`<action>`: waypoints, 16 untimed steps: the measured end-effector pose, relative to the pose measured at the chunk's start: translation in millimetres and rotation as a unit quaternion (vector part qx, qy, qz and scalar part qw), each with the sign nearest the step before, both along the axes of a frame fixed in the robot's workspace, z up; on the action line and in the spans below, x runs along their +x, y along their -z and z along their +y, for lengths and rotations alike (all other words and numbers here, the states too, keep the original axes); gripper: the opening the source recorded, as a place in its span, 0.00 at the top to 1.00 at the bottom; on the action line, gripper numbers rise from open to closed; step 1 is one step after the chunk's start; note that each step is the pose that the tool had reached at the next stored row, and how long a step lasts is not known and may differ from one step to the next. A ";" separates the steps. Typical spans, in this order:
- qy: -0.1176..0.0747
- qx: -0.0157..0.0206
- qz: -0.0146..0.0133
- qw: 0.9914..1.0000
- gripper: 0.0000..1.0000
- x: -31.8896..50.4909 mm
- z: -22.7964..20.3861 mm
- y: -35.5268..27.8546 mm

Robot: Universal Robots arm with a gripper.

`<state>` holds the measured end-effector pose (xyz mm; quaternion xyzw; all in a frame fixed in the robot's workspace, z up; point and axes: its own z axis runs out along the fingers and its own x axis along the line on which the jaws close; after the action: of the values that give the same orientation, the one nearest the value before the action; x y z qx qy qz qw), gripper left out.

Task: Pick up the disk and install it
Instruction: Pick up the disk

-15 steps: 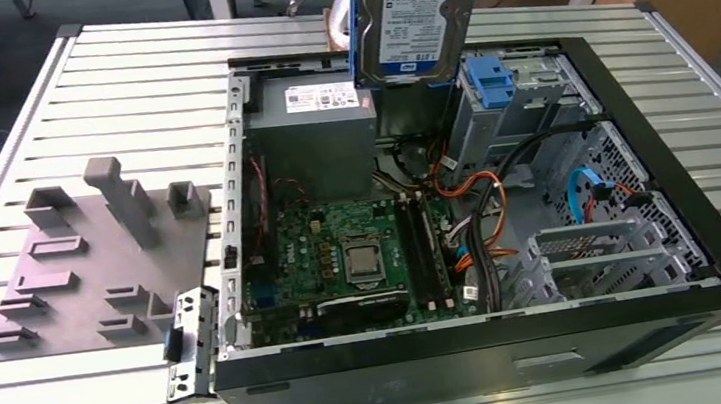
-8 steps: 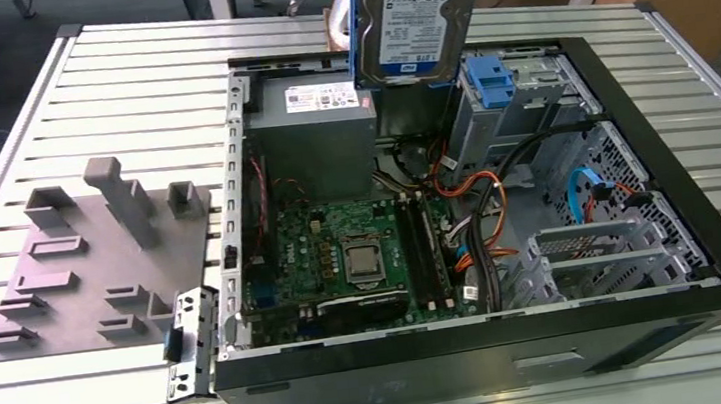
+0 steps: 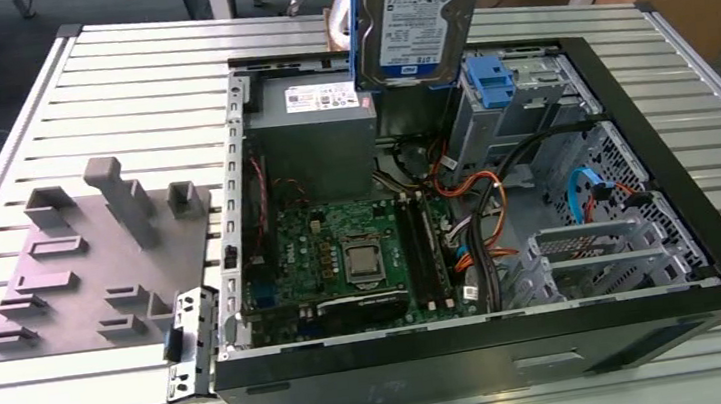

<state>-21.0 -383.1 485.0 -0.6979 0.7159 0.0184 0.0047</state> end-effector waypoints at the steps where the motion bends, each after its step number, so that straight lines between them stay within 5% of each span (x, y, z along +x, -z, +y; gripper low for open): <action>1: 0.000 0.000 0.000 1.000 0.65 0.0 -0.5 0.0; 16: 0.000 0.000 0.000 1.000 0.65 0.0 -9.9 0.0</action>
<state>-21.0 -393.0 485.0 -0.6979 0.7159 0.0184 0.0047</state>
